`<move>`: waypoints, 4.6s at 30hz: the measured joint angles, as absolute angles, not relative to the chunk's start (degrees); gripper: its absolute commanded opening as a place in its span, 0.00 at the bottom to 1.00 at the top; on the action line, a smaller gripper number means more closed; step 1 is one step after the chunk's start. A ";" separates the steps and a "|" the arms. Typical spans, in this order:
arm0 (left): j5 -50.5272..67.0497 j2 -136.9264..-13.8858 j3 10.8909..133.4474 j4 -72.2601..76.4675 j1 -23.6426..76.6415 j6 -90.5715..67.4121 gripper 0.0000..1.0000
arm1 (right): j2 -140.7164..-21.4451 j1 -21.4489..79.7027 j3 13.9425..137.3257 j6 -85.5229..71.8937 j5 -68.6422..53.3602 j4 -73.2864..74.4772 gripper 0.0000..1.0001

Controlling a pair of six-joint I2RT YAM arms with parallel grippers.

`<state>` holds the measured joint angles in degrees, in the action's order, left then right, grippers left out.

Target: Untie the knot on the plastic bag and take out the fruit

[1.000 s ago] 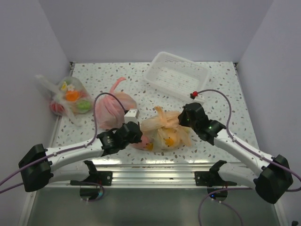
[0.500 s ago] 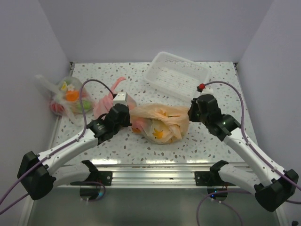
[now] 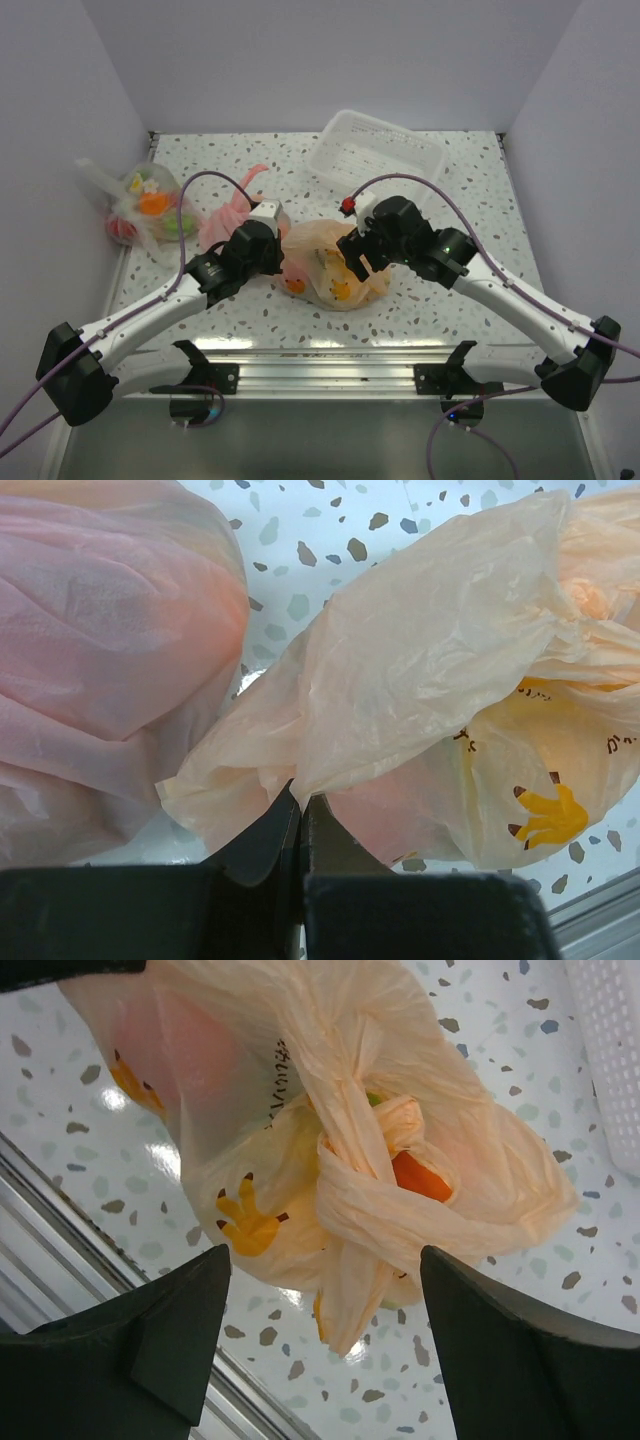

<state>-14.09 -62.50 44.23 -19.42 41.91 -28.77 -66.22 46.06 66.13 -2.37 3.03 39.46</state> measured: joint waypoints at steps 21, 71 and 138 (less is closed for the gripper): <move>-11.27 -61.80 43.22 -22.46 41.74 -28.91 0.00 | -84.03 50.26 73.54 19.79 6.37 46.48 0.63; -15.16 -55.66 50.57 -32.71 47.33 -41.06 1.00 | -55.09 33.69 53.74 -4.38 -1.30 30.11 0.00; -28.86 -75.81 94.00 -43.24 45.43 -26.83 0.00 | -55.92 34.30 66.48 -3.97 19.14 35.55 0.00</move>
<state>-28.86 -75.81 94.00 -43.24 45.43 -26.83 -55.92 34.30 66.48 -3.97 19.14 35.55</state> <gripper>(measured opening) 0.013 0.015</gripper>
